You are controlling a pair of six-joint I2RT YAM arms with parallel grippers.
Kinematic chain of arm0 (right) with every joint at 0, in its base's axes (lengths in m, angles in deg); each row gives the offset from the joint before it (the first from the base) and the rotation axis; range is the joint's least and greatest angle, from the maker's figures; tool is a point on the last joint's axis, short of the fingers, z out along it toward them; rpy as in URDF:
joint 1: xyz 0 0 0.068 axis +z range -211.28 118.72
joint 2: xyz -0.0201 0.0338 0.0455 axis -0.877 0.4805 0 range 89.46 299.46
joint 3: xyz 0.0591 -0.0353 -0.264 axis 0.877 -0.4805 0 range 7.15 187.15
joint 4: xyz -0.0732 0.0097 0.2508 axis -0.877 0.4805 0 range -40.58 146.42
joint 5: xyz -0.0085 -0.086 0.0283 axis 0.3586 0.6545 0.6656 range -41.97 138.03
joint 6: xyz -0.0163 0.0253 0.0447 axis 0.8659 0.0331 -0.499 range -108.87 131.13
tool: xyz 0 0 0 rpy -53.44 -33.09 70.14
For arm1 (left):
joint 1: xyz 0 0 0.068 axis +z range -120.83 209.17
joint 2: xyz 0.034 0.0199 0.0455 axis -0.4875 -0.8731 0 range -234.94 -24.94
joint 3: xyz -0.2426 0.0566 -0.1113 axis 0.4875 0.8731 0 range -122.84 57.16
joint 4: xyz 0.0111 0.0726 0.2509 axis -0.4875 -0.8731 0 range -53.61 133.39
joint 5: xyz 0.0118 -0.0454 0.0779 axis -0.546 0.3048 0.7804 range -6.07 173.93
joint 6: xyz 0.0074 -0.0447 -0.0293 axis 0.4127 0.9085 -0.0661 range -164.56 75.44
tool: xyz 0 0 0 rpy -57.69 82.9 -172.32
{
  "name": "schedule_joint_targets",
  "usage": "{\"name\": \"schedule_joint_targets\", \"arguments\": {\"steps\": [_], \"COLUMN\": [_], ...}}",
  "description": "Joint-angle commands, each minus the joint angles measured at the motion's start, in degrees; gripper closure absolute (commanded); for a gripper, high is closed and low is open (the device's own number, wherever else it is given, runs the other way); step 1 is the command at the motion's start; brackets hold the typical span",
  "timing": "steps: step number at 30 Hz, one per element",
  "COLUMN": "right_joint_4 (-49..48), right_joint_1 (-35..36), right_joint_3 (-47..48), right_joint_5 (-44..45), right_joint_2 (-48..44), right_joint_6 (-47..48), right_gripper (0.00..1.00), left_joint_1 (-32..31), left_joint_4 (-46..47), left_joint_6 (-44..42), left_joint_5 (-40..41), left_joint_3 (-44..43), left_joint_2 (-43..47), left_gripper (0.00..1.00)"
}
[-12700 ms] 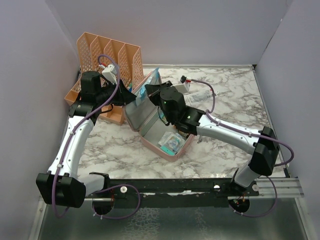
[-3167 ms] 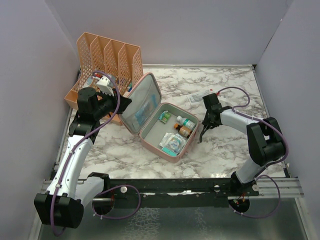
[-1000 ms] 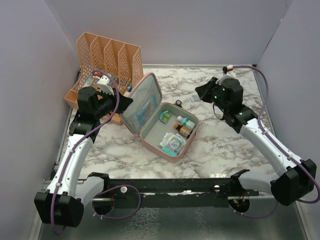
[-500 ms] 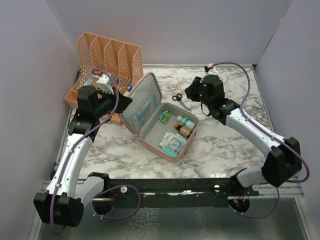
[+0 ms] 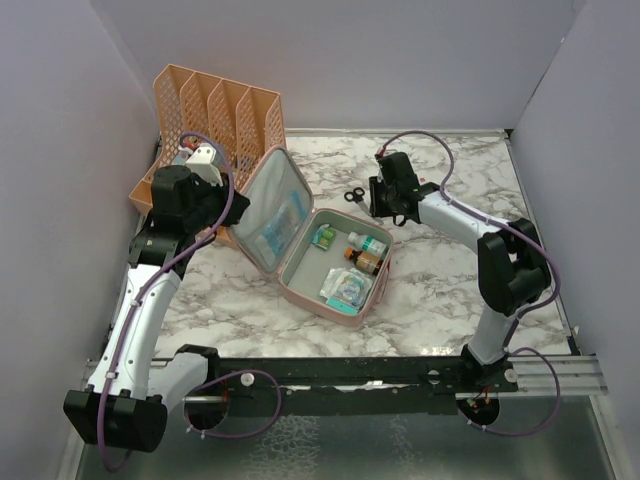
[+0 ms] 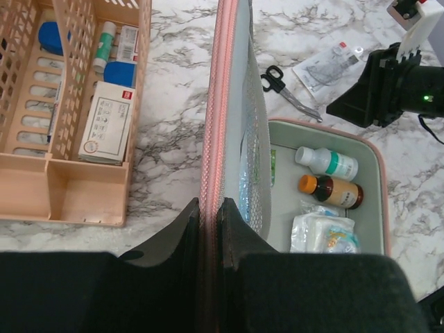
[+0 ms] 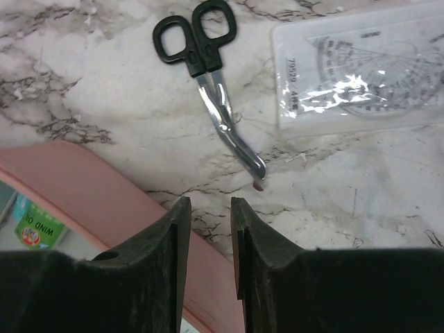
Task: Organize the medicine kit
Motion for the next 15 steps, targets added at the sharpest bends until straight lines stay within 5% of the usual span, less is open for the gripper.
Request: {"name": "schedule_joint_targets", "arguments": {"steps": [1,8,15], "right_joint_4": [1.35,2.08,0.27], "right_joint_1": [0.77,2.5,4.44], "right_joint_3": [-1.0,-2.74,-4.17], "right_joint_5": [-10.36,-18.63,-29.04], "right_joint_2": [-0.4,-1.62,-3.38], "right_joint_6": [7.0,13.15,16.24], "right_gripper": [0.69,0.7,0.68], "left_joint_1": [-0.18,-0.18,-0.18], "left_joint_4": [-1.39,2.16,12.95], "left_joint_6": [-4.14,-7.88,-14.32], "left_joint_5": [5.77,12.09,10.02], "left_joint_3": [-2.43,-3.37,-1.35], "left_joint_2": [-0.87,-4.4,-6.33], "left_gripper": [1.0,1.0,1.0]}}
